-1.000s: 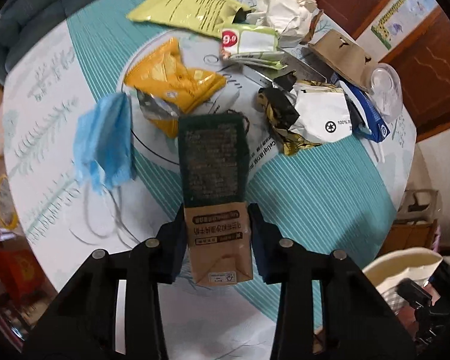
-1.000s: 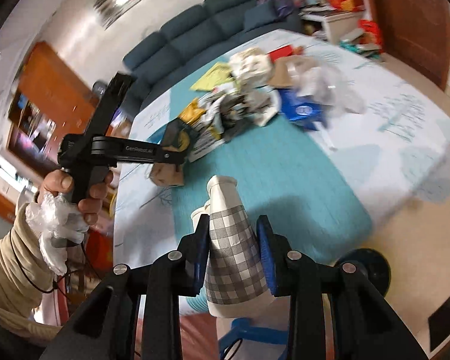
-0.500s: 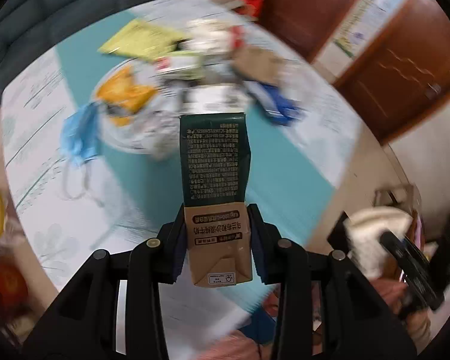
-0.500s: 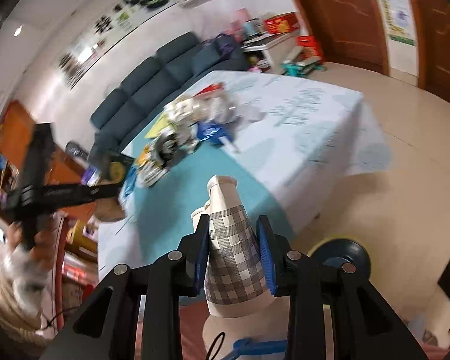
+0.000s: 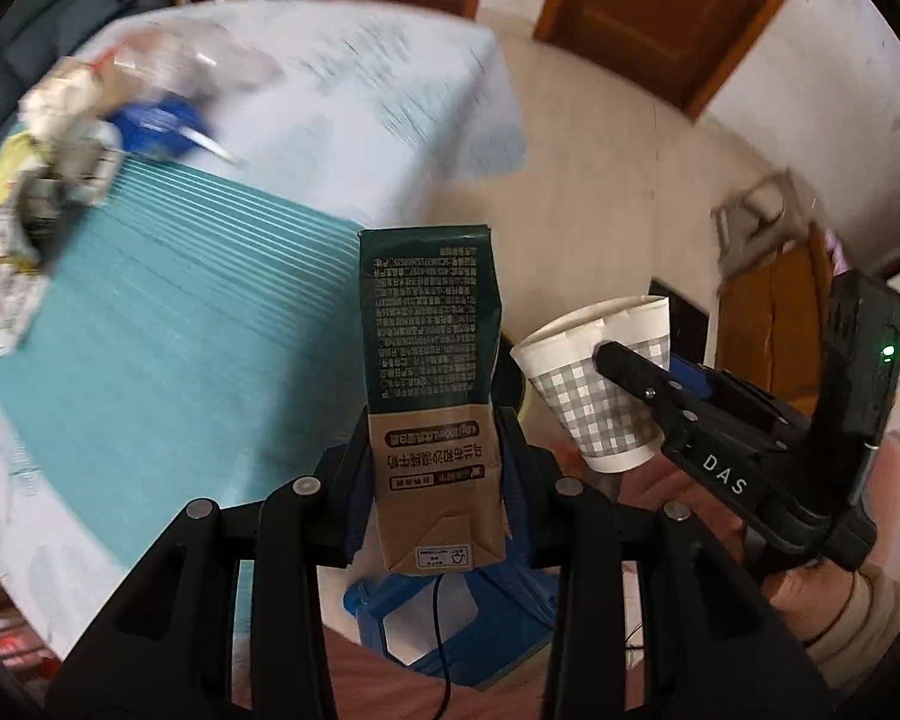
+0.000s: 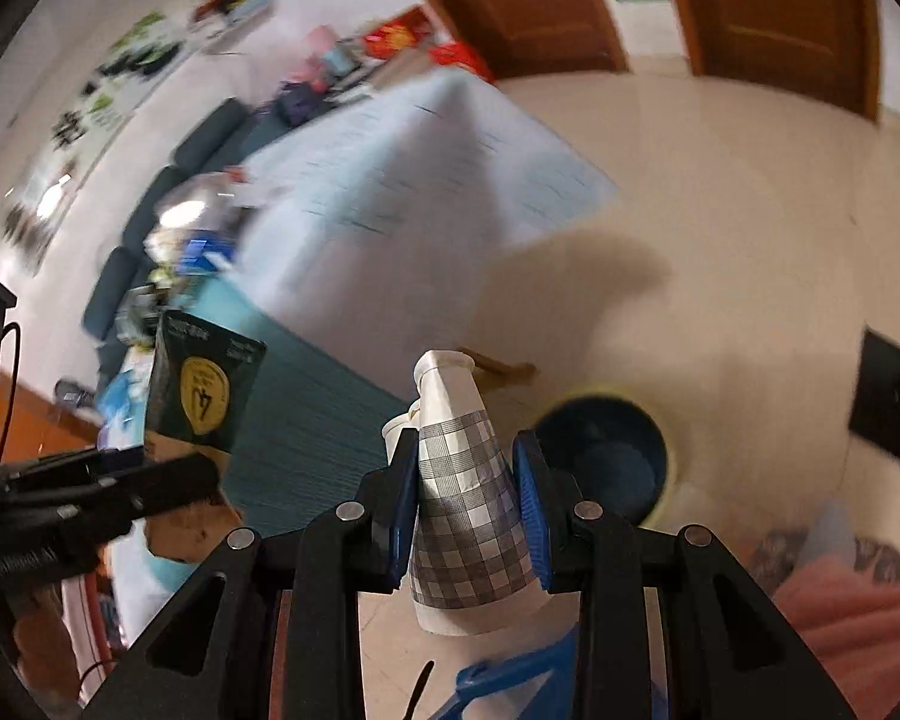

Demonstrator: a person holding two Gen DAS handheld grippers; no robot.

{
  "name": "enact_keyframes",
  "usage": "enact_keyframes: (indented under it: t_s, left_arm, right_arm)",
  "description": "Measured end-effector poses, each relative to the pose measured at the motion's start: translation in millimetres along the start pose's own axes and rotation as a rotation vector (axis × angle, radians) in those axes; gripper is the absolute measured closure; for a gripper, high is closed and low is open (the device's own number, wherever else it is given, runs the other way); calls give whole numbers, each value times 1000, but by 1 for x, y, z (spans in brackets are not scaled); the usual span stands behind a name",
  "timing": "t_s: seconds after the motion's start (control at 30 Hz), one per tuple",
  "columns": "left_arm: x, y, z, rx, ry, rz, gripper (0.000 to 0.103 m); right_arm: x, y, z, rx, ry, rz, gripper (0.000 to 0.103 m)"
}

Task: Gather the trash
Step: 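Carry the cup and carton over the yellow-rimmed trash bin with both grippers, then open both grippers to drop the cup and carton into the bin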

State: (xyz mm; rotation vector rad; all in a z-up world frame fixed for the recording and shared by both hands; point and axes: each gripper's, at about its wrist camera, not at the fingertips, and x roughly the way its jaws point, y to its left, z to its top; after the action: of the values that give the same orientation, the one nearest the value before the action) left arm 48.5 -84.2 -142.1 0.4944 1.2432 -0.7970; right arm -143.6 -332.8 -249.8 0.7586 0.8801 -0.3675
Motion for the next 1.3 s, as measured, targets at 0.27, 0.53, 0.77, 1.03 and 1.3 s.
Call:
enact_keyframes:
  t_s: [0.27, 0.53, 0.77, 1.03, 1.3]
  left_arm:
    - [101, -39, 10, 6, 99, 8, 70]
    - [169, -60, 24, -7, 111, 29, 70]
    - [191, -69, 32, -17, 124, 45, 70]
    - [221, -56, 48, -62, 149, 30, 69]
    - [255, -36, 69, -117, 157, 49, 58]
  right_arm:
    - [54, -56, -7, 108, 33, -81, 73]
    - [117, -91, -5, 145, 89, -125, 72]
    - [167, -107, 5, 176, 150, -116, 72]
    - [199, -123, 14, 224, 194, -98, 62]
    - [204, -138, 16, 292, 207, -74, 58]
